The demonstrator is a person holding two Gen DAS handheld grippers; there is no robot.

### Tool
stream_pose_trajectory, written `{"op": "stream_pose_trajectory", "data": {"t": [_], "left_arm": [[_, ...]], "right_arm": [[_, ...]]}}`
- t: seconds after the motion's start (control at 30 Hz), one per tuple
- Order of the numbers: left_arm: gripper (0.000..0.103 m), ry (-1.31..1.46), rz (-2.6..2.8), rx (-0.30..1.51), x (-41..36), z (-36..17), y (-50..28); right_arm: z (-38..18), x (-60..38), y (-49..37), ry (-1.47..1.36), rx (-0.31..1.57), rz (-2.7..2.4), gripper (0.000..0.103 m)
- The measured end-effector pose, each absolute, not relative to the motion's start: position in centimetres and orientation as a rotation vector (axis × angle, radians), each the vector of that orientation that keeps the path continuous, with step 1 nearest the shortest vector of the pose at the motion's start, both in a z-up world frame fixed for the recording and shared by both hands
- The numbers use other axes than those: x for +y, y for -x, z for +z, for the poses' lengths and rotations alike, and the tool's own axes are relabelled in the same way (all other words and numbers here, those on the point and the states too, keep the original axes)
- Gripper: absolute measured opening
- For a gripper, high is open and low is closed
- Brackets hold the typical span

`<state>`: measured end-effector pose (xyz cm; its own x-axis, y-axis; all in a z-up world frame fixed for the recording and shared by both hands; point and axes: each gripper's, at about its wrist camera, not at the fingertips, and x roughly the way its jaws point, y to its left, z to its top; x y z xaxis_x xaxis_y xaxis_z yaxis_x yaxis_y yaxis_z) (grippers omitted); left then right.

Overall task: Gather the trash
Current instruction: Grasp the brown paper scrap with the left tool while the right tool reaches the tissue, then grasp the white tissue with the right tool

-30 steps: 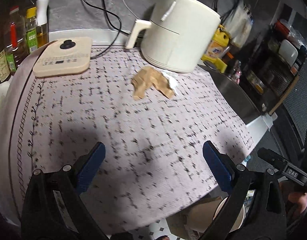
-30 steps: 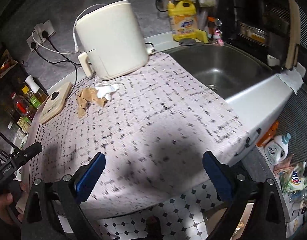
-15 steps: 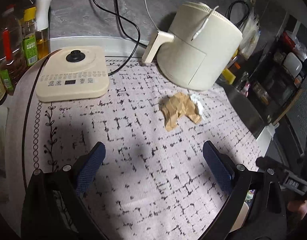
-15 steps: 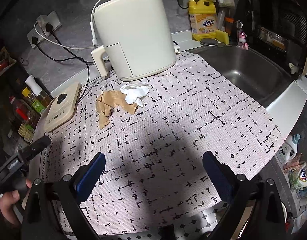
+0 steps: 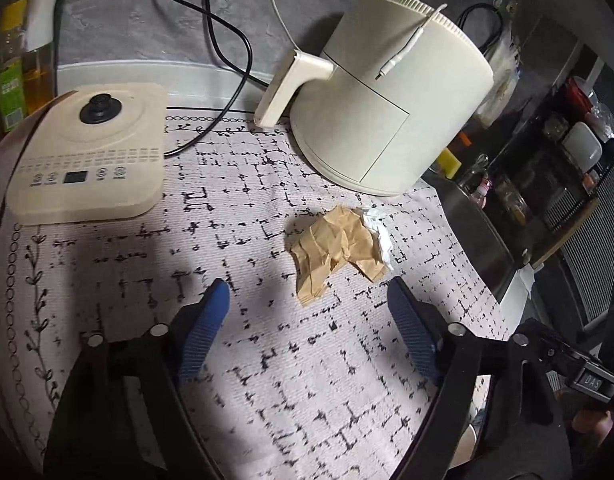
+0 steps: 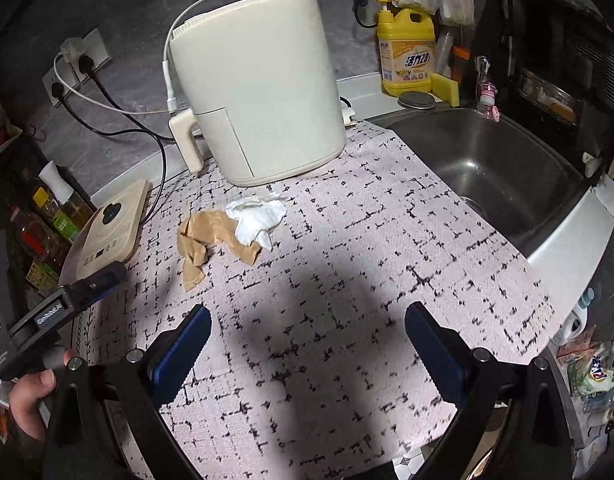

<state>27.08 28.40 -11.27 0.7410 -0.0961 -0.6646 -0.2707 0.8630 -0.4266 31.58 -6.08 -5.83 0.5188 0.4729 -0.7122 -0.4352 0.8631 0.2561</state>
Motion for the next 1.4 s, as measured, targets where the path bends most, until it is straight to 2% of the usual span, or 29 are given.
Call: {"op": "stream_pose_trajectory", "data": {"t": [0.33, 0.4, 0.43, 0.5, 0.53, 0.77, 1.17, 1.23, 1.27, 1.3, 1.4], "left_arm": [[0.068, 0.509, 0.15, 0.799, 27.6, -13.4, -34.4], [0.051, 0.522, 0.153, 0.838, 27.5, -14.2, -35.5], [0.032, 0.524, 0.15, 0.854, 27.4, -14.5, -35.7], [0.008, 0.506, 0.176, 0.87, 27.3, -14.6, -35.5], [0.004, 0.506, 0.196, 0.865, 27.4, -14.5, -35.2], [0.004, 0.544, 0.304, 0.835, 29.3, -13.4, -31.0], [0.004, 0.614, 0.529, 0.804, 32.8, -12.9, -23.3], [0.004, 0.619, 0.552, 0.8, 33.1, -12.8, -22.3], [0.004, 0.621, 0.562, 0.797, 33.2, -12.7, -21.7], [0.004, 0.622, 0.569, 0.794, 33.3, -12.6, -21.1], [0.004, 0.626, 0.579, 0.788, 33.6, -12.5, -19.7]], "right_arm": [[-5.2, -5.2, -37.8, -0.036, 0.862, 0.625, 0.095], [-5.3, -4.9, -39.0, -0.037, 0.865, 0.64, 0.095], [-5.3, -4.6, -39.5, -0.034, 0.866, 0.648, 0.095], [-5.7, -3.7, -40.7, -0.024, 0.877, 0.676, 0.094], [-6.0, -3.1, -41.2, -0.021, 0.886, 0.696, 0.094], [-8.5, 2.0, -43.0, 0.025, 0.941, 0.828, 0.084], [-11.5, 7.9, -45.3, 0.127, 0.959, 0.841, 0.083], [-12.0, 8.7, -45.2, 0.16, 0.955, 0.832, 0.075], [-12.2, 9.1, -45.2, 0.179, 0.96, 0.829, 0.064], [-12.6, 9.5, -45.2, 0.197, 0.976, 0.827, 0.047], [-13.0, 10.1, -44.8, 0.228, 0.983, 0.784, 0.016]]}}
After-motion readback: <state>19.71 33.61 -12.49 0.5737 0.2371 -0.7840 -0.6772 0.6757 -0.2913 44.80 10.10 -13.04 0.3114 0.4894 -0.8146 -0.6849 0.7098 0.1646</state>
